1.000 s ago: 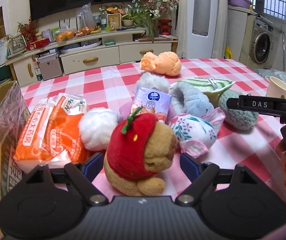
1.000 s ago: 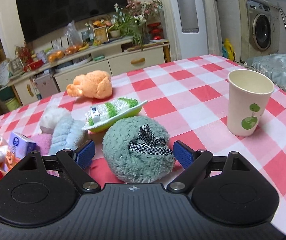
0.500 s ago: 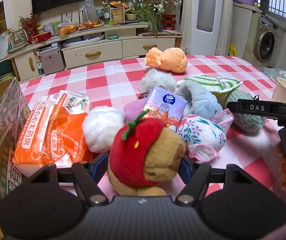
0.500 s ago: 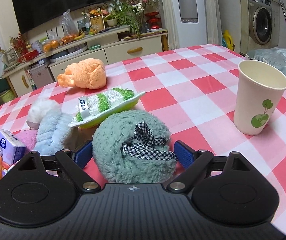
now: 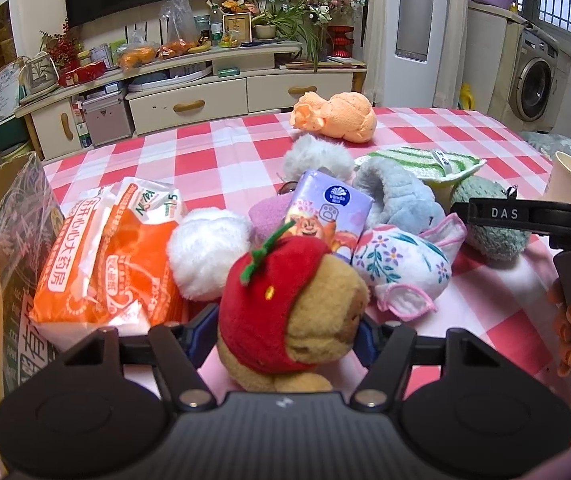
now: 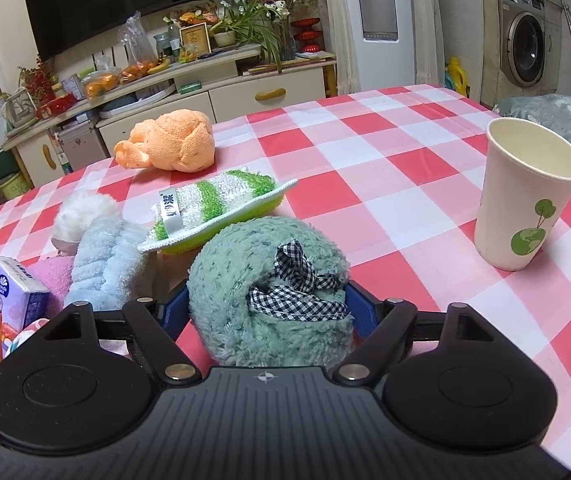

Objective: Organize soft objects
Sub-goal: 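Grasp the strawberry-hat capybara plush with the left tool while the right tool grasps the green fuzzy ball, then carry the capybara plush and green fuzzy ball over the cardboard box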

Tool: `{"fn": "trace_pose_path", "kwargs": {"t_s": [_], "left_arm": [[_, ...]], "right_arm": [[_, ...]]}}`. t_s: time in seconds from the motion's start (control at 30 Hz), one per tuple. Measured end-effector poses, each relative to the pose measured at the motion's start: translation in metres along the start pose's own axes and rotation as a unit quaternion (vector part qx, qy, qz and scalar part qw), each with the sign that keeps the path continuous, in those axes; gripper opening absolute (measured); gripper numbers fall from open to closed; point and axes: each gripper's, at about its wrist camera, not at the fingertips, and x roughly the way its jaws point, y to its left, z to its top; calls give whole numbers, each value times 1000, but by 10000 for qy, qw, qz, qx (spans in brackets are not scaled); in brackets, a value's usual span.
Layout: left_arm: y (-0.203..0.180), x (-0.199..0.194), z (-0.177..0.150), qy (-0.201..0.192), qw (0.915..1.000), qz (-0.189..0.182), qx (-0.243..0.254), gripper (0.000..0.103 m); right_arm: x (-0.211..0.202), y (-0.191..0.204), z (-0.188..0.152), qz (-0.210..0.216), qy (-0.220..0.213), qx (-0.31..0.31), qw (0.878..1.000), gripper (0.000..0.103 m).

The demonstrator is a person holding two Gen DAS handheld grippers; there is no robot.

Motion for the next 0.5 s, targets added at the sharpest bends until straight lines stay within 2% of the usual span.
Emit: {"fn": "trace_pose_path", "kwargs": {"t_s": [0.5], "left_arm": [[4, -15, -8, -14, 9992, -155, -359, 64]], "right_arm": [[-19, 11, -24, -19, -90, -211, 9997, 91]]}}
